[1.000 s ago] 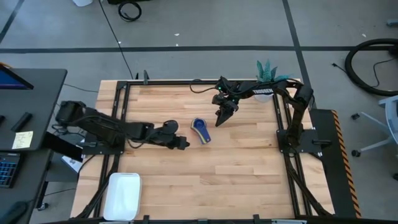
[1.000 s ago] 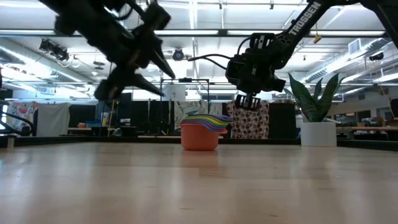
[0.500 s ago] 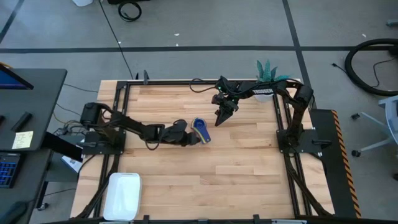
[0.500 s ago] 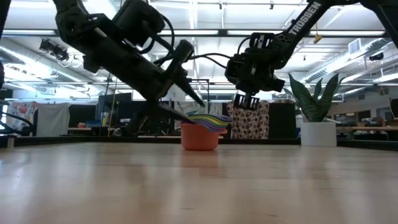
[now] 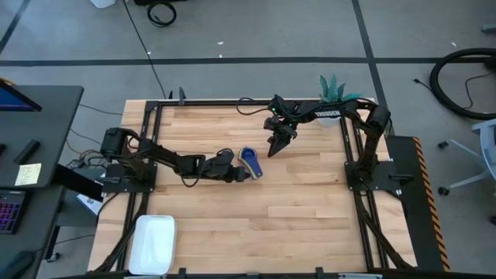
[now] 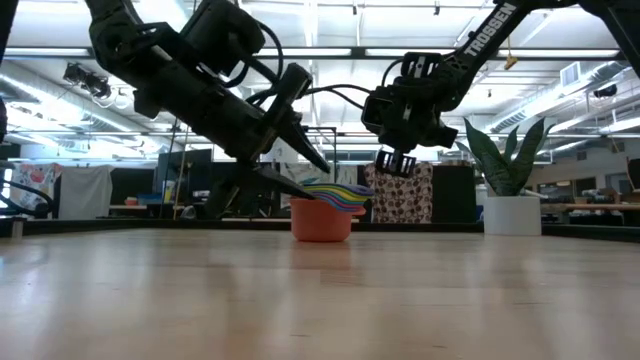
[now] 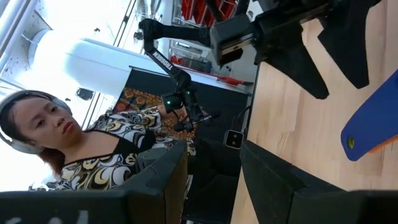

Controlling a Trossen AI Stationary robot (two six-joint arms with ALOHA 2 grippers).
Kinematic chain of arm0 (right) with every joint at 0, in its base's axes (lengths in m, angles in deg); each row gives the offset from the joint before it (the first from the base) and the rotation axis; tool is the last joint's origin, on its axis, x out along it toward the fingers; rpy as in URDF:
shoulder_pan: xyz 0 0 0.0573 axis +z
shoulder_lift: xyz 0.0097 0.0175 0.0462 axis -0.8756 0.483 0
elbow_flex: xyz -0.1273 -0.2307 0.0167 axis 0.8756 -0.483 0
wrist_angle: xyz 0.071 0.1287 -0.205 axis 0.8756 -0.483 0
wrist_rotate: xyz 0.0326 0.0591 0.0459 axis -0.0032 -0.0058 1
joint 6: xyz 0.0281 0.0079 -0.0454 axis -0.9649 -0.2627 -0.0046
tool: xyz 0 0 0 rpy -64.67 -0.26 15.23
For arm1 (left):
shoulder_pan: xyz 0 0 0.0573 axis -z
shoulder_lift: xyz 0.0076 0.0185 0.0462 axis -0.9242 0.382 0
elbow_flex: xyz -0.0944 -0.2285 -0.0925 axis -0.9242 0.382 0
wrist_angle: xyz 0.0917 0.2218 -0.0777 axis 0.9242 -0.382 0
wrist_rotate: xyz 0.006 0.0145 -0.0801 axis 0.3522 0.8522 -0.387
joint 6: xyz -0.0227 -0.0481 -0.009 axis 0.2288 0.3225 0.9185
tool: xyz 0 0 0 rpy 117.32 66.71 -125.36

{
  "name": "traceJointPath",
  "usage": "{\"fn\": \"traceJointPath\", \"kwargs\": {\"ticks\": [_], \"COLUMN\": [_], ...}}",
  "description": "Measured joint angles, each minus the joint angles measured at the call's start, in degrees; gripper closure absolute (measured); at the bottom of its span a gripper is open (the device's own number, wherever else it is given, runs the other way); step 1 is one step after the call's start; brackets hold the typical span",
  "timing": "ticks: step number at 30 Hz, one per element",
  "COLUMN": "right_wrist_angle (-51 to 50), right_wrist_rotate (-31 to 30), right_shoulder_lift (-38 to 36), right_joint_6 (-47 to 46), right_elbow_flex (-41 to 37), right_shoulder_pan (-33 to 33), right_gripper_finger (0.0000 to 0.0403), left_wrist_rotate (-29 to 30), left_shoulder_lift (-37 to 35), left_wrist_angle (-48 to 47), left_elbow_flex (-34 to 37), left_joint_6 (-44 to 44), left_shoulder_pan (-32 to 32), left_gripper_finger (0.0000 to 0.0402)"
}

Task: Nest measuring cups in basket
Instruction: Put the nested measuring cups into the white bin

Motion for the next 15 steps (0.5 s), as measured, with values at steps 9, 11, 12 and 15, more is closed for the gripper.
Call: {"fn": "traceJointPath", "kwargs": {"ticks": [9, 11, 12, 15], "right_wrist_angle": [0.03, 0.03, 0.03, 0.03], "right_wrist_rotate": [0.0, 0.01, -0.01, -0.09], "right_shoulder_lift": [0.0, 0.0, 0.0, 0.0], "right_joint_6": [0.11, 0.13, 0.13, 0.13], "right_elbow_flex": [0.0, 0.0, 0.0, 0.0], "right_shoulder_pan": [0.0, 0.0, 0.0, 0.0], "right_gripper_finger": [0.0247, 0.0247, 0.0247, 0.0247], "left_wrist_rotate": [0.21, 0.29, 0.39, 0.41], "left_shoulder_lift": [0.0, 0.0, 0.0, 0.0], "left_wrist_angle": [-0.63, -0.52, -0.6, -0.97], "left_elbow_flex": [0.0, 0.0, 0.02, 0.0], "left_joint_6": [1.56, 2.79, 2.85, 2.48], "left_shoulder_pan": [-0.18, -0.18, -0.18, -0.17], "left_gripper_finger": [0.0237, 0.024, 0.024, 0.0238]}}
